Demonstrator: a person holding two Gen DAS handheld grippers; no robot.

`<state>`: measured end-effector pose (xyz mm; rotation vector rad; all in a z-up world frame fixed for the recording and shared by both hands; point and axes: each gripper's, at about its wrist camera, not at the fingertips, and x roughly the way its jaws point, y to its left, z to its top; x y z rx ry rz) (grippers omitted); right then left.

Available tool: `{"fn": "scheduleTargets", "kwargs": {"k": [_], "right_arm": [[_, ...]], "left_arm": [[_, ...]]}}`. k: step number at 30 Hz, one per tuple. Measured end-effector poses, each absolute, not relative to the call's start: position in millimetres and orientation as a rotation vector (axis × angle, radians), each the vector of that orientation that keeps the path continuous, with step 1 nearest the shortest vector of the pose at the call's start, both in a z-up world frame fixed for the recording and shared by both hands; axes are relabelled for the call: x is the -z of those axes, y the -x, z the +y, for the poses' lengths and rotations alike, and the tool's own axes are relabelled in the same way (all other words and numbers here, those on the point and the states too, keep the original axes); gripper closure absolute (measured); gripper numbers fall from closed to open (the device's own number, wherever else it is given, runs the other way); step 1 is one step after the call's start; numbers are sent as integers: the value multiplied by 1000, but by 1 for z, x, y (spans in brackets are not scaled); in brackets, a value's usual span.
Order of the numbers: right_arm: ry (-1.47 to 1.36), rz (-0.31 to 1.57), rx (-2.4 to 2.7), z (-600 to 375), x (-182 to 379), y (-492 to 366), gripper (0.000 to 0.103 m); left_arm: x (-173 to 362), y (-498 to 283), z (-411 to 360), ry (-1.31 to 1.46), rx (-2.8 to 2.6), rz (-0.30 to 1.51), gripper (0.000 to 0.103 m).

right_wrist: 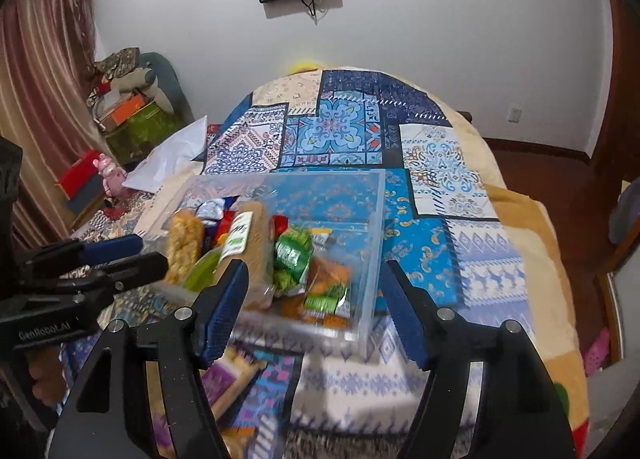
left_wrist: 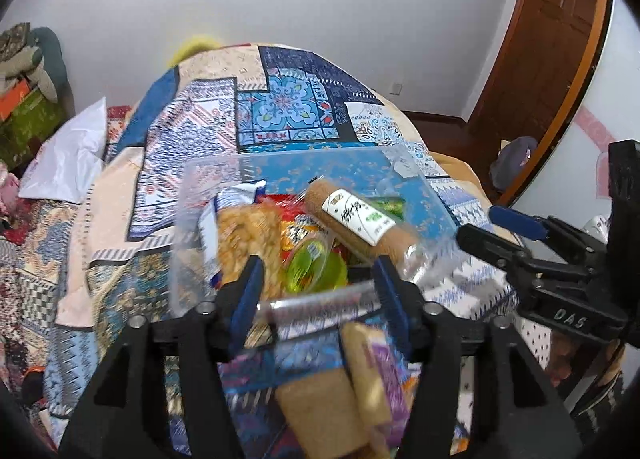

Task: Organize snacks
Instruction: 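Lower the pea bag into the box with the right tool while the left tool drops the jelly cup, then grasp the wafer pack with the right tool while the left tool grasps the cookie bag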

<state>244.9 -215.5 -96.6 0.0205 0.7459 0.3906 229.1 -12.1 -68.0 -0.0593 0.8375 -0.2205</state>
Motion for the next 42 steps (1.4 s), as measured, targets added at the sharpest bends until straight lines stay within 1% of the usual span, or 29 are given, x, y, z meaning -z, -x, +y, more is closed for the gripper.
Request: {"fn": "scheduleTargets", "kwargs": {"k": [4, 6, 7, 13, 15, 22, 28, 33, 34, 35, 36, 42], "right_arm": [[-12, 738, -395, -219, 89, -219, 38], [-9, 742, -398, -219, 89, -205, 38], [-7, 746, -402, -219, 90, -198, 38], [25, 783, -421, -211, 106, -158, 38], [32, 798, -430, -208, 113, -147, 38], [27, 873, -455, -200, 142, -127, 38], [35, 945, -468, -184, 174, -126, 38], [34, 983, -466, -180, 187, -128, 38], [35, 986, -467, -181, 189, -128, 44], [34, 987, -463, -183, 190, -128, 52], [36, 987, -458, -186, 190, -128, 54], [31, 977, -446, -206, 186, -123, 59]], "left_arm": [[65, -200, -6, 36, 205, 848, 40], [66, -186, -2, 39, 199, 859, 35], [68, -178, 0, 41, 196, 865, 35], [89, -138, 4, 27, 184, 922, 33], [100, -126, 2, 25, 189, 951, 31], [129, -98, 0, 47, 204, 1012, 31], [136, -89, 0, 85, 204, 1034, 31], [140, -90, -7, 90, 224, 1044, 30], [141, -91, -9, 91, 229, 1046, 29], [142, -92, -12, 94, 235, 1048, 28], [143, -93, -15, 96, 245, 1051, 27], [160, -104, -29, 122, 273, 1095, 21]]}}
